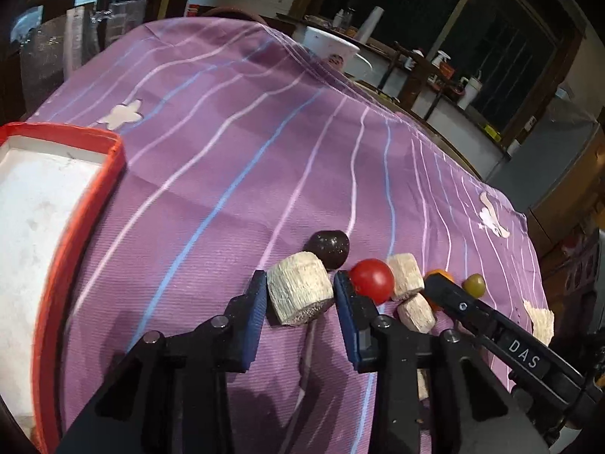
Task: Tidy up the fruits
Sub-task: 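Grasp a cork cylinder with the left tool while the right tool grasps an orange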
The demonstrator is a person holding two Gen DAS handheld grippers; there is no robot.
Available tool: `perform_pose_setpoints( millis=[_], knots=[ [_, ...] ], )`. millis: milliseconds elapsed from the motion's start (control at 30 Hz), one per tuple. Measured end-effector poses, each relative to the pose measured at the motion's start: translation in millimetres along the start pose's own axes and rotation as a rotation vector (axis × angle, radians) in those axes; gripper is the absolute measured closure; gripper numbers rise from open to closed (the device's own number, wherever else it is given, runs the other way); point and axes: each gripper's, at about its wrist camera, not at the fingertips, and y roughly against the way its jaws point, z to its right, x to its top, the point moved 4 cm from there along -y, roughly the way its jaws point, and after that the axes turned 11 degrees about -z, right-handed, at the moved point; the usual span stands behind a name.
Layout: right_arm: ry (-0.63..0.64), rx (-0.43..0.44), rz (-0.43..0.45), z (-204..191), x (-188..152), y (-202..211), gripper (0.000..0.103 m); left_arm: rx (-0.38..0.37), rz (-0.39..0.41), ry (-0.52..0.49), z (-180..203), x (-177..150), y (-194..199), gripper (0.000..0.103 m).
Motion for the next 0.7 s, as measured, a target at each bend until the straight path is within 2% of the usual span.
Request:
perform_pose_setpoints(
  millis=[100, 233, 367, 433, 567, 633, 700],
  knots=[
    [0.002, -0.013, 0.007, -2, 1, 7, 0.067, -0.020, 0.013, 0.015, -1, 1, 19, 0.068],
    [0.024, -0.021, 0.048, -12, 0, 34, 0.067, -0.035, 0.080, -0.018, -2, -7, 67, 0.068],
    [0.053, 0.018, 0.058, -33, -12, 60, 0.067, -0.037, 0.109, -0.035, -19, -19, 114, 0.068],
    [0.098, 0.038, 0.056, -56, -19, 70, 0.067, 0.004, 0.128, -0.041, -38, -22, 137, 0.068],
    [0.191, 0.089, 0.036, -108, -31, 76, 0.067, 0.149, 0.150, -0.025, -91, -21, 169, 0.068],
    [0.240, 0.121, 0.009, -139, -38, 70, 0.067, 0.233, 0.133, 0.020, -131, -16, 176, 0.068],
    [0.291, 0.149, -0.025, -173, -46, 56, 0.067, 0.265, 0.104, 0.069, -165, -12, 174, 0.068]
  ],
)
